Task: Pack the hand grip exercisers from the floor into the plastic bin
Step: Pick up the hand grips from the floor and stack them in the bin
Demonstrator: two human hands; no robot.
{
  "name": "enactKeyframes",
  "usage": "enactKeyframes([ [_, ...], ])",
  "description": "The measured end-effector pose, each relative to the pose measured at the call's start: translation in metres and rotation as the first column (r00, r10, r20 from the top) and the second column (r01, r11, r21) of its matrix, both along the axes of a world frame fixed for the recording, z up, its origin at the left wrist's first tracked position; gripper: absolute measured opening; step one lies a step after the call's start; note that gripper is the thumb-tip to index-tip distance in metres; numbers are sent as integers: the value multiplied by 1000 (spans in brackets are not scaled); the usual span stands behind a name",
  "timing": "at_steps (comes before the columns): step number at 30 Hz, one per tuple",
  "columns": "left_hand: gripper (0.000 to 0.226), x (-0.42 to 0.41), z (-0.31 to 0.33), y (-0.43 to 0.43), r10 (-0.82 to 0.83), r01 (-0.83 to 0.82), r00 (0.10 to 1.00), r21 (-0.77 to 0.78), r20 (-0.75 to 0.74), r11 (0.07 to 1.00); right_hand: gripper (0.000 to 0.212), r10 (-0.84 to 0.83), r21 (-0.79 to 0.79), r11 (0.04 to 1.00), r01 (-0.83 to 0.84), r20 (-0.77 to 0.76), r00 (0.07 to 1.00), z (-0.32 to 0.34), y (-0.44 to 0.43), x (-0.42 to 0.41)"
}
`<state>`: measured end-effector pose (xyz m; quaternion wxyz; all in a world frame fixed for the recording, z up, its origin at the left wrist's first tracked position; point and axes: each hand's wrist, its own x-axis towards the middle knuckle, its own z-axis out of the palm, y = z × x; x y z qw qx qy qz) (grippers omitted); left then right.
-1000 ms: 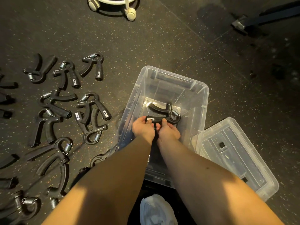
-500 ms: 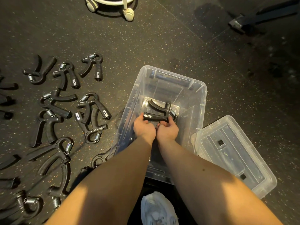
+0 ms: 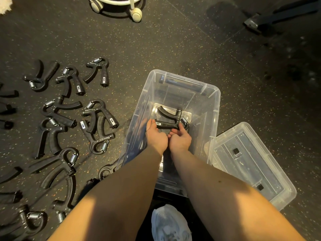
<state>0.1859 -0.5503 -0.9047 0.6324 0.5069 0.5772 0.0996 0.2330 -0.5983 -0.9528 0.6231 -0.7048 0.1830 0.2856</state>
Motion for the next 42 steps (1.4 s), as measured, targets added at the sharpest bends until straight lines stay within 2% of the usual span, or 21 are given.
enactKeyframes([
  [13,68,-2,-6,7,15,-14,999,-44,31,999,65,49,-63,997,-49,-3,999,6,-1,0],
  [17,63,0,-6,5,11,-11,1000,-15,5,1000,66,23,-43,999,-24,-24,999,8,0,1],
  [21,68,0,-5,7,-41,40,998,-13,-45,999,67,31,-53,998,-32,-28,999,15,1,1],
  [24,74,-3,-14,11,-93,94,992,9,-89,996,63,81,-154,985,-79,9,997,17,3,0],
  [26,78,-4,-22,13,-145,157,981,89,-129,984,56,177,-275,949,-156,52,983,23,5,2],
  [30,66,-4,4,11,-351,415,896,231,-273,880,50,442,-480,801,-358,69,895,41,2,11],
  [35,55,-5,-16,22,-323,359,926,190,-196,914,53,437,-483,796,-365,42,898,48,-1,13],
  [39,61,-9,-34,29,-332,364,923,160,-194,918,49,438,-477,799,-366,46,898,56,-3,10],
  [42,53,-10,-20,29,-329,349,931,129,-156,928,45,426,-456,809,-370,23,904,72,0,9],
])
